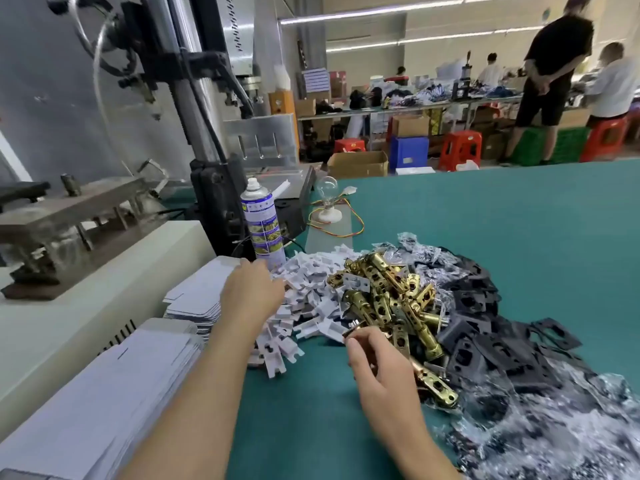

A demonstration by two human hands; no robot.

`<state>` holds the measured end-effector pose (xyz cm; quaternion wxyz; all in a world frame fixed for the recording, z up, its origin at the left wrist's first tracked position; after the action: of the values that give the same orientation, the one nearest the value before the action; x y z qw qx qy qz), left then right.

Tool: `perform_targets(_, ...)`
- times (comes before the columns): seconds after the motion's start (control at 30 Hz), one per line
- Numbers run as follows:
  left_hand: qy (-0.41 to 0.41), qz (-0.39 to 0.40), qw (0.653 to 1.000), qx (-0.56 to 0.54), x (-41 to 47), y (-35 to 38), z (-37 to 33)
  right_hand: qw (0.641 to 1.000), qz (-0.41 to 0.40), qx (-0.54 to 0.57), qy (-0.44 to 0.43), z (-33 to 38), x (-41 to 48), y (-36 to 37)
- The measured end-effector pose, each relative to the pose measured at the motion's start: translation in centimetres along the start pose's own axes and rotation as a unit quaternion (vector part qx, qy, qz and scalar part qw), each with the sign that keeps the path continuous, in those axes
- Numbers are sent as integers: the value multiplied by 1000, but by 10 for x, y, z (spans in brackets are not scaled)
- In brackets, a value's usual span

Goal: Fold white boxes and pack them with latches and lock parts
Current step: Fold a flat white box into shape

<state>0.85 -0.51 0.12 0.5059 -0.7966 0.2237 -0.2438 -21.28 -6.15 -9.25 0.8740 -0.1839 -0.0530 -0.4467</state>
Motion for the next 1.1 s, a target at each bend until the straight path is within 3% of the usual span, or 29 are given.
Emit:
perform_targets(0.2,-57,73,972,215,16,-14,21,998,43,-42,29,3,-1,5)
perform_targets(0.53,24,48,939,341,-2,-21,27,996,67,-44,42,6,-5,4)
perform_targets(0.73,45,28,936,348,1,-29,20,996,65,-49,34,9,-6,3)
perform_targets(0.87,43,-64,970,230,1,-51,1,997,58,-55,8,11,-6,3)
perform_targets(0.97,88,-178,980,22,-20,-57,-17,995,66,-67,-27,14,-7,5)
perform_targets(1.03,122,-186,956,-191,-44,-45,-28,994,57,-74,-49,15,-4,0)
perform_targets(1.1,124,-157,890,-410,-69,-20,-33,993,35,-81,-74,15,3,-10)
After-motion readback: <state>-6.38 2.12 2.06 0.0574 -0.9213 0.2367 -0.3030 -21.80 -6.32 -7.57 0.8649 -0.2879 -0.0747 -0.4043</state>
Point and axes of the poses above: each hand's wrist, its own x-axis towards the middle knuckle, its own y-axis out of the palm, z = x × y, the point moved 1 cm from there along x, towards the middle knuckle, and after that the axes turned 7 degrees about y, right-handed, at the moved point
